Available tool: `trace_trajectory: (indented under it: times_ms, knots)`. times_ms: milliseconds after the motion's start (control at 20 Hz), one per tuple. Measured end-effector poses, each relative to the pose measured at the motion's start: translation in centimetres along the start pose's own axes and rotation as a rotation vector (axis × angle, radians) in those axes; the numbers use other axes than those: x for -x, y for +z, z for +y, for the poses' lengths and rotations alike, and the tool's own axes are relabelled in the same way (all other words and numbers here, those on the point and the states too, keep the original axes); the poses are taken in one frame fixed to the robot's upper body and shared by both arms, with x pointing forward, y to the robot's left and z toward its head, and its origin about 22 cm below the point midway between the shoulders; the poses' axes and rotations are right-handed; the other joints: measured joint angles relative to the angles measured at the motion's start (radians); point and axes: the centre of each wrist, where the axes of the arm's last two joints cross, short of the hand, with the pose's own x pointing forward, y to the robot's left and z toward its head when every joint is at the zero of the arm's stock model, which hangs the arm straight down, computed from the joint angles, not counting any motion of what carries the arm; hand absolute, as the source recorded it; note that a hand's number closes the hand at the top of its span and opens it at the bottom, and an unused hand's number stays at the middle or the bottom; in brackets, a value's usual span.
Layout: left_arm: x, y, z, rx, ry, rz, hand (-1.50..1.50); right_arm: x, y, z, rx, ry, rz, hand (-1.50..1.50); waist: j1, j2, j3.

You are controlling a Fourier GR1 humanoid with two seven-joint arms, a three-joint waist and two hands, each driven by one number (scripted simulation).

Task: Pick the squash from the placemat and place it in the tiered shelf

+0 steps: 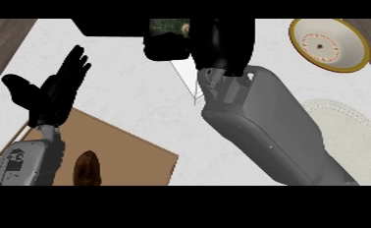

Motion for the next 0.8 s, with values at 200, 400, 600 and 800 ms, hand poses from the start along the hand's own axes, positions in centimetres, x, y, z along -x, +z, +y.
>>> trace_trajectory:
  times_ms: [200, 400, 600, 800]
  knots:
    - [0.2, 0.1, -0.2, 0.001, 0.001, -0.003, 0.00, 0.8, -0.4, -0.7, 0.010, -0.018, 0.004, 1.50, 0.002, -0.004, -0.004]
    - [0.2, 0.2, -0.4, 0.001, 0.004, 0.001, 0.00, 1.8, -0.6, -1.3, 0.019, -0.033, 0.000, 1.50, 0.003, -0.009, -0.007]
    - [-0.4, 0.1, 0.3, -0.001, 0.000, -0.004, 0.00, 3.2, -1.8, -2.0, 0.054, -0.034, 0.018, -1.50, 0.003, -0.014, -0.010]
    - [-0.4, 0.2, 0.6, -0.003, 0.000, -0.003, 0.00, 4.3, -2.4, -2.3, 0.119, -0.034, 0.051, -1.50, 0.005, -0.021, -0.017]
